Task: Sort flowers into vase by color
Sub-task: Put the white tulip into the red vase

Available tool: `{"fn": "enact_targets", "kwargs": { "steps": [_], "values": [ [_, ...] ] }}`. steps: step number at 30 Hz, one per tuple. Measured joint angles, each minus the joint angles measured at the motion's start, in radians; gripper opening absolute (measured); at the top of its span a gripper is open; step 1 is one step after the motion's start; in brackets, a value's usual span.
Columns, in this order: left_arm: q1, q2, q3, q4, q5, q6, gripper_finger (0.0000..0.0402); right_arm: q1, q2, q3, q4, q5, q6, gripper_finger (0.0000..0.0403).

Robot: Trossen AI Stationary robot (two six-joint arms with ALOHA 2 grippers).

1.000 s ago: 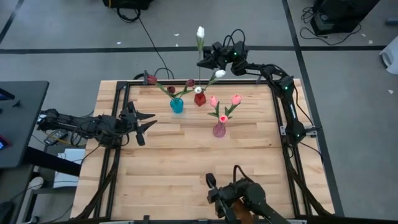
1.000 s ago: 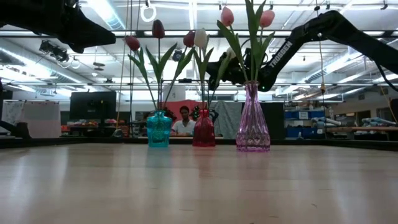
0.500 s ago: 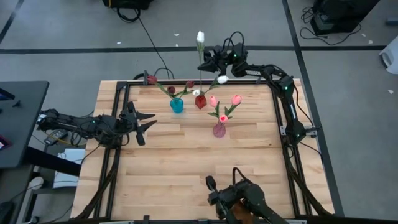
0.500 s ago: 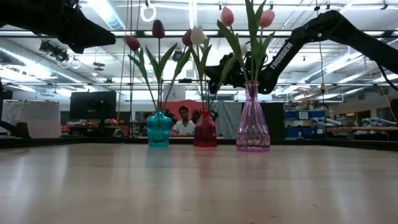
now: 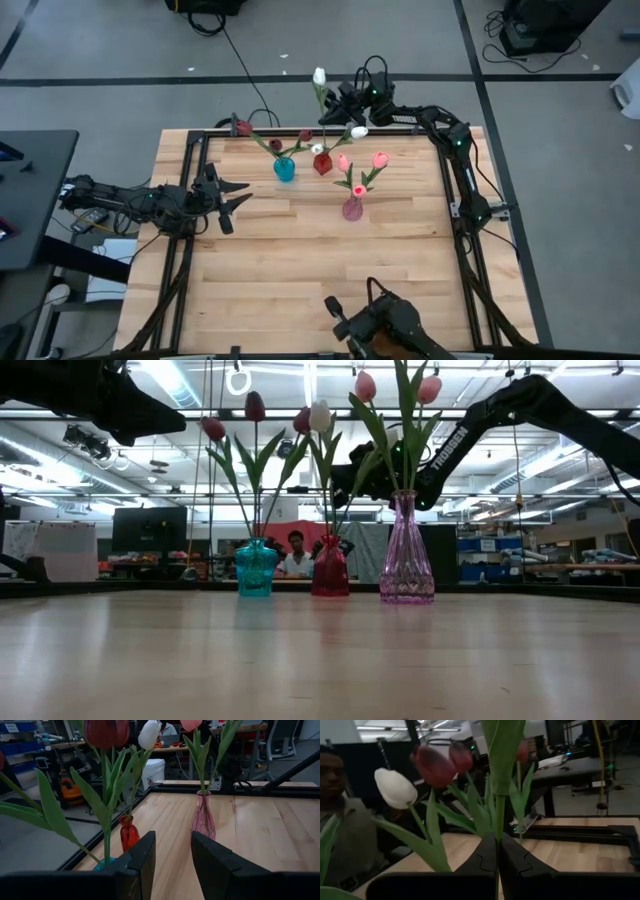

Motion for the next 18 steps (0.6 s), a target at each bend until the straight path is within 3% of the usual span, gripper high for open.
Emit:
{"fn": "enact_targets", "kwargs": {
  "steps": [10, 18],
  "values": [
    [0.000, 0.000, 0.000, -0.001, -0.002, 0.005, 0.0131, 0.032, 0.000, 0.000, -0.033, -0.009, -0.105, 0.0014],
    [0.000, 0.000, 0.000, -0.015, -0.002, 0.011, 0.0131, 0.049, 0.000, 0.000, -0.238, -0.063, -0.265, 0.0020]
  ]
}}
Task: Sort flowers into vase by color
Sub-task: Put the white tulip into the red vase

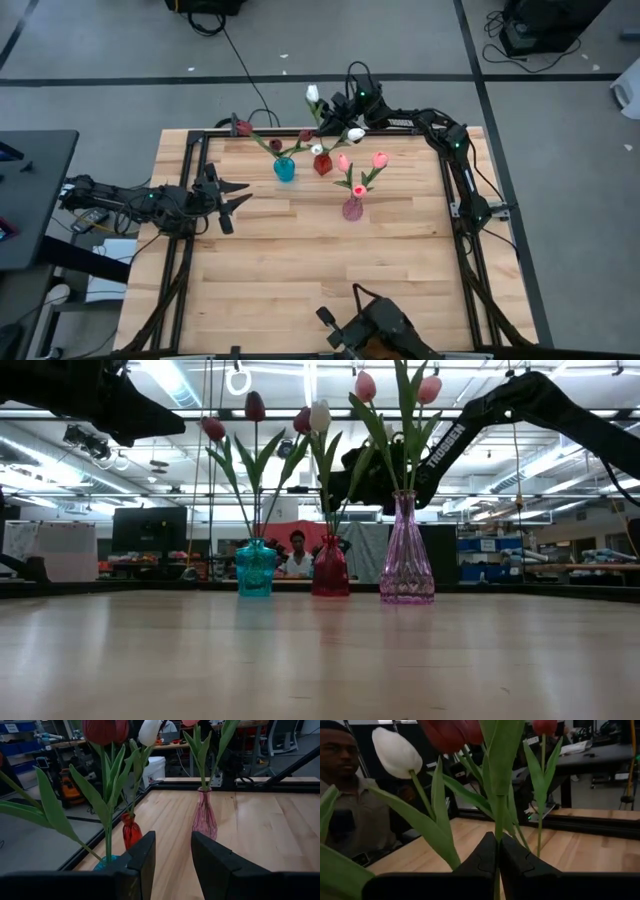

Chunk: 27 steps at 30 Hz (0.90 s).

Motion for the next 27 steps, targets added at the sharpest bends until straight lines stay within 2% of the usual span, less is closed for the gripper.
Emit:
{"fn": "enact_targets", "kwargs": {
  "steps": [3, 15, 22, 27],
  "values": [
    [0.000, 0.000, 0.000, 0.000, 0.000, 0.000, 0.0131, 0.000, 0.000, 0.000, -0.043, -0.010, -0.044, 0.0018],
    [0.000, 0.000, 0.000, 0.001, -0.013, 0.001, 0.0131, -0.009, -0.001, -0.125, -0.011, 0.011, -0.162, 0.0015],
    [0.000, 0.000, 0.000, 0.001, -0.016, -0.001, 0.0131, -0.010, -0.001, -0.149, -0.002, 0.029, -0.212, 0.0015],
    [0.000, 0.000, 0.000, 0.002, -0.017, -0.001, 0.0131, -0.017, -0.001, -0.149, -0.003, 0.030, -0.182, 0.0036]
  ]
}}
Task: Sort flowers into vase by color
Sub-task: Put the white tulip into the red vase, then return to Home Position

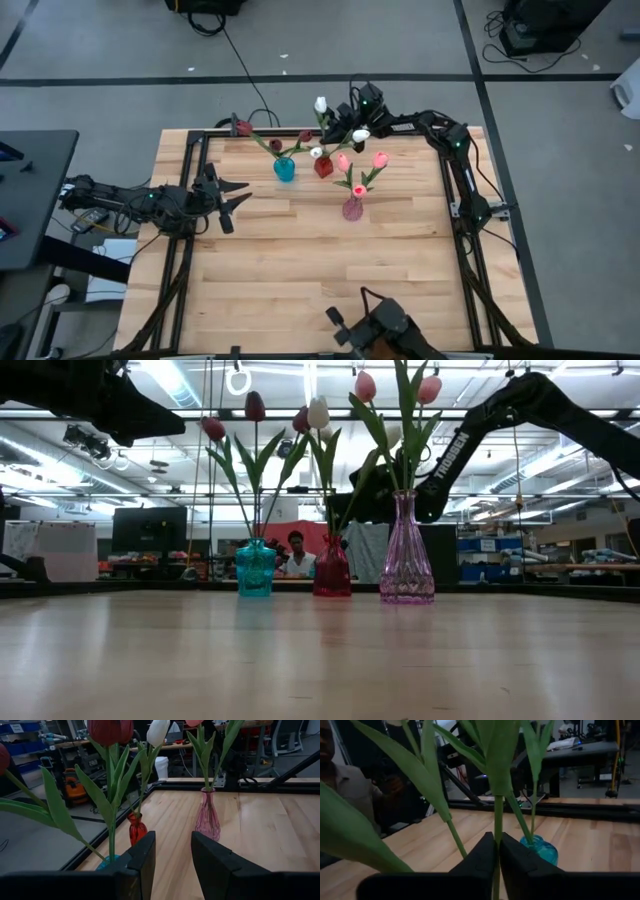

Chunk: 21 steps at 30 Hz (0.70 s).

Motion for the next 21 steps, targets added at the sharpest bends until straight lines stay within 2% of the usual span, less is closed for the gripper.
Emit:
{"fn": "enact_targets", "kwargs": {
  "steps": [10, 14, 21],
  "values": [
    [0.000, 0.000, 0.000, 0.000, -0.001, -0.001, 0.0131, -0.036, 0.000, 0.000, -0.018, -0.032, 0.066, 0.0142],
    [0.000, 0.000, 0.000, 0.000, -0.004, 0.000, 0.0131, -0.057, 0.000, 0.000, -0.006, -0.034, 0.092, 0.0157],
    [0.000, 0.000, 0.000, -0.001, -0.026, 0.001, 0.0131, -0.094, -0.004, 0.000, 0.033, -0.062, 0.144, 0.0158]
  ]
}}
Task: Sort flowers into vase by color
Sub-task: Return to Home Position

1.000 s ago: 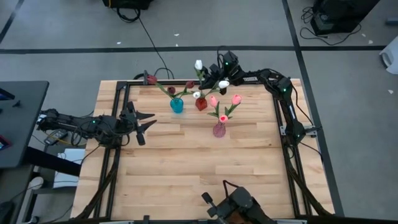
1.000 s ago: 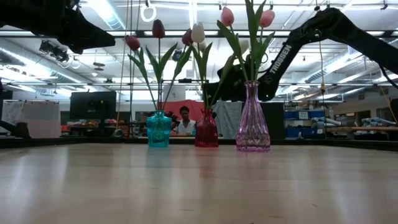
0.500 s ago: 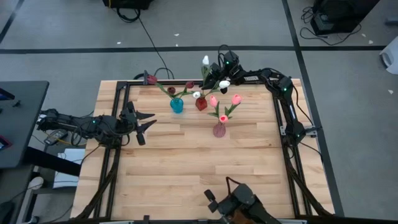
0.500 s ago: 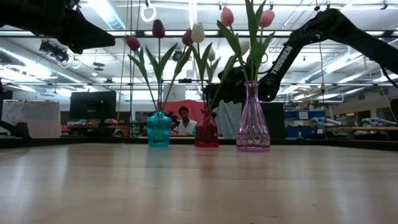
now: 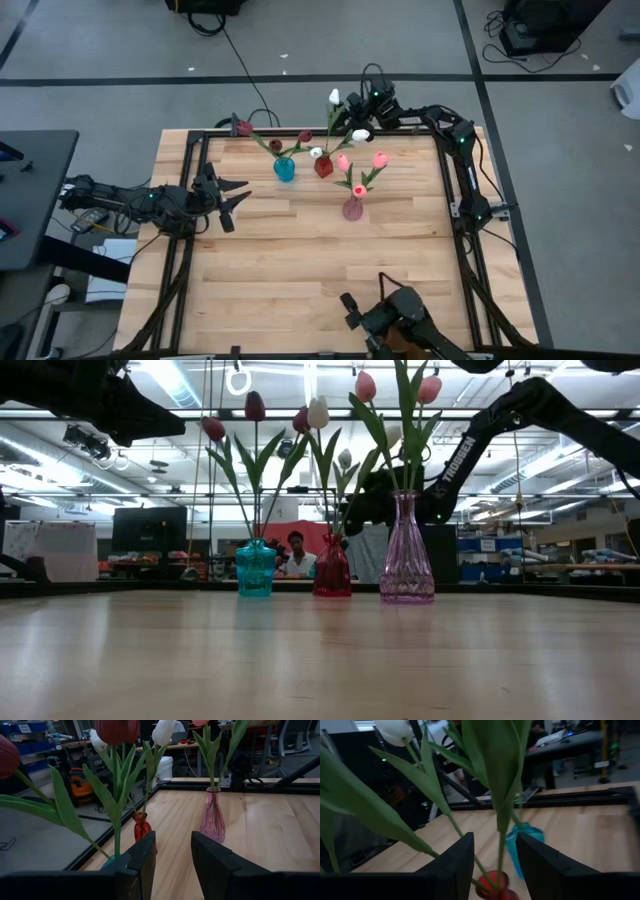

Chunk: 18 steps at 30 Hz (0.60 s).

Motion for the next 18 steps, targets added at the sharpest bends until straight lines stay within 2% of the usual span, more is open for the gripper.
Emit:
{"fn": "enact_targets", "kwargs": {
  "steps": [10, 14, 18],
  "values": [
    [0.000, 0.000, 0.000, 0.000, 0.000, -0.005, 0.0131, -0.122, -0.050, 0.000, 0.016, 0.023, 0.054, 0.0158],
    [0.000, 0.000, 0.003, -0.003, -0.003, -0.005, 0.0131, -0.162, -0.110, 0.000, 0.022, 0.095, 0.070, 0.0158],
    [0.000, 0.000, 0.035, -0.019, -0.026, -0.026, 0.0131, -0.189, -0.226, 0.000, 0.029, 0.217, 0.067, 0.0158]
  ]
}}
